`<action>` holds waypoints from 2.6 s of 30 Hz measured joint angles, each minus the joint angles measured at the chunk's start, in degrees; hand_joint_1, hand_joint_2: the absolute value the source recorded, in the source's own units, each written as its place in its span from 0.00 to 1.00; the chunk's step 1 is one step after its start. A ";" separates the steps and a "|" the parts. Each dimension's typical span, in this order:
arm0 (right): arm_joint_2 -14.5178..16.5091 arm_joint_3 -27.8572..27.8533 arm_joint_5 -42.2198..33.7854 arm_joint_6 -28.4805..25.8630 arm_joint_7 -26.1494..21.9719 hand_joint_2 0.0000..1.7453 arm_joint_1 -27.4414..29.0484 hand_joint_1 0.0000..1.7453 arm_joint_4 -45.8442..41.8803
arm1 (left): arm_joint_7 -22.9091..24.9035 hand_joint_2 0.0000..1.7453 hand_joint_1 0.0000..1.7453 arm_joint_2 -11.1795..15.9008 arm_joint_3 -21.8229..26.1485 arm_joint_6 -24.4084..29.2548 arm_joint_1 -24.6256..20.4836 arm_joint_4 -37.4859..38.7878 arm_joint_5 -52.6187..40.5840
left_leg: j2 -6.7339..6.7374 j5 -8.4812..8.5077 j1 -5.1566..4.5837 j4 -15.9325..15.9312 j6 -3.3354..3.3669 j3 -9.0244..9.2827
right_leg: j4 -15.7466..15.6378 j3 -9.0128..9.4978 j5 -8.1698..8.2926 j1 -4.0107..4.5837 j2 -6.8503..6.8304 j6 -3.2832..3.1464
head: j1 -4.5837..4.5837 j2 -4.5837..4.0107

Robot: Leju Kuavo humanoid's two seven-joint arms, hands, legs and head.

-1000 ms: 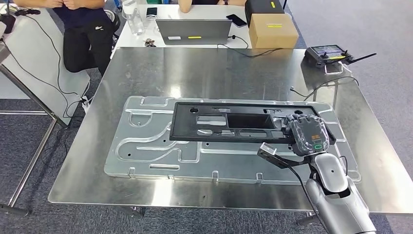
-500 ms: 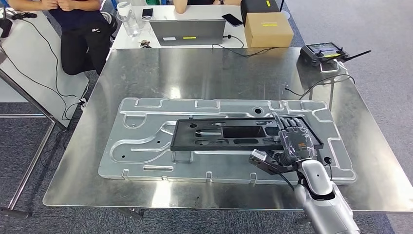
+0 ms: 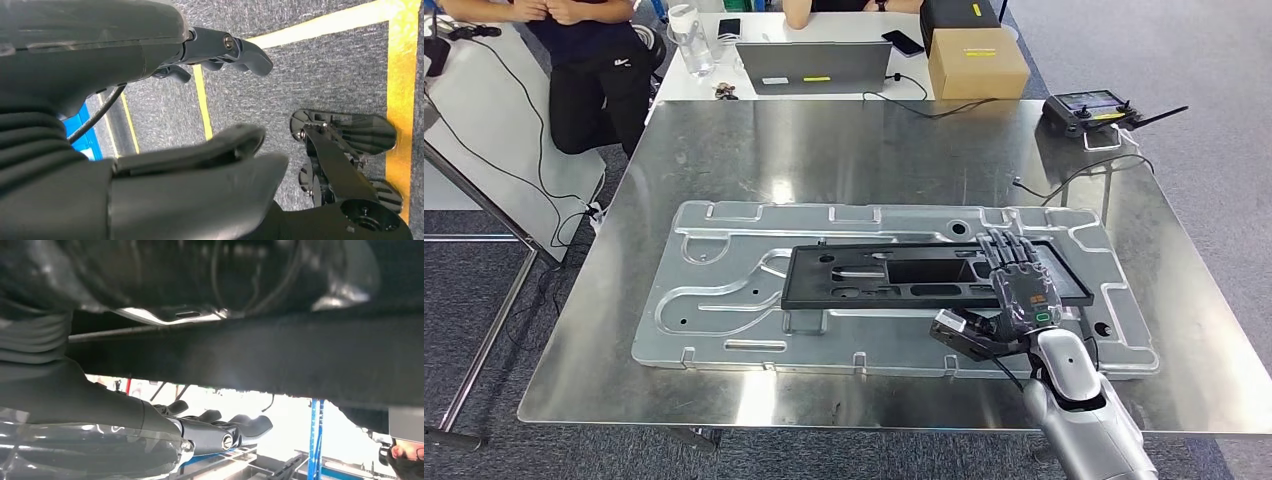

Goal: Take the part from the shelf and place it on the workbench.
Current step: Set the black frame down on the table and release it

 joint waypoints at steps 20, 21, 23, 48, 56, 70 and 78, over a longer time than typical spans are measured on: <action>-0.03 4.14 0.27 0.19 -0.85 0.00 0.41 0.00 -7.10 | -0.21 0.00 0.00 0.04 -0.30 0.53 -0.02 0.00 0.47 | 0.25 0.67 -0.14 -0.71 1.08 0.39 | -0.88 0.40 0.53 -0.36 0.15 1.05 | -0.02 0.00; -0.05 4.51 0.22 0.25 -0.85 0.00 0.40 0.00 -7.98 | -0.21 0.00 0.00 -0.03 -0.39 0.60 -0.05 0.00 0.52 | 0.39 1.32 0.08 -1.67 1.34 0.81 | -0.41 0.25 -0.04 -0.22 0.21 1.17 | 0.00 0.00; -0.11 5.31 -0.09 0.62 -0.85 0.00 0.43 0.00 -9.51 | -0.27 0.00 0.00 -0.17 -0.62 0.84 -0.11 0.00 0.55 | 0.72 2.32 0.55 -3.17 1.60 1.36 | 3.90 -1.54 -3.10 -0.04 0.22 1.27 | 0.02 0.00; -1.00 6.73 -1.68 1.34 -0.32 0.00 1.25 0.00 -10.92 | -1.28 0.00 0.00 -0.34 -1.56 0.81 -0.32 0.01 1.74 | 0.78 -4.02 0.23 -0.38 -0.17 4.11 | 0.69 -3.89 3.58 -0.17 -0.25 -0.30 | -0.09 0.00; -2.12 5.92 -0.94 1.51 1.05 0.00 0.87 0.00 -8.09 | -1.32 0.00 0.00 -0.50 -1.56 1.09 -0.08 0.01 2.31 | 1.18 -0.13 0.32 -1.85 1.34 2.37 | 12.32 -8.62 -3.88 -0.42 -0.20 1.71 | 0.00 0.00; -2.55 3.19 0.45 0.58 0.34 0.00 1.01 0.00 -5.90 | -0.86 0.00 0.00 -0.81 -2.46 1.97 -0.26 0.02 3.09 | 1.25 0.96 -0.29 -1.89 1.86 1.60 | -1.33 0.69 0.87 -0.08 -0.30 0.90 | -0.04 0.00; -2.36 3.92 1.83 -0.30 0.21 0.00 3.42 0.00 -10.84 | -0.69 0.00 0.00 -1.06 -3.00 2.66 -0.38 0.02 3.80 | 1.75 2.72 1.48 -2.78 1.33 0.50 | 9.30 -2.53 -4.58 -1.84 -0.32 3.23 | 0.00 0.00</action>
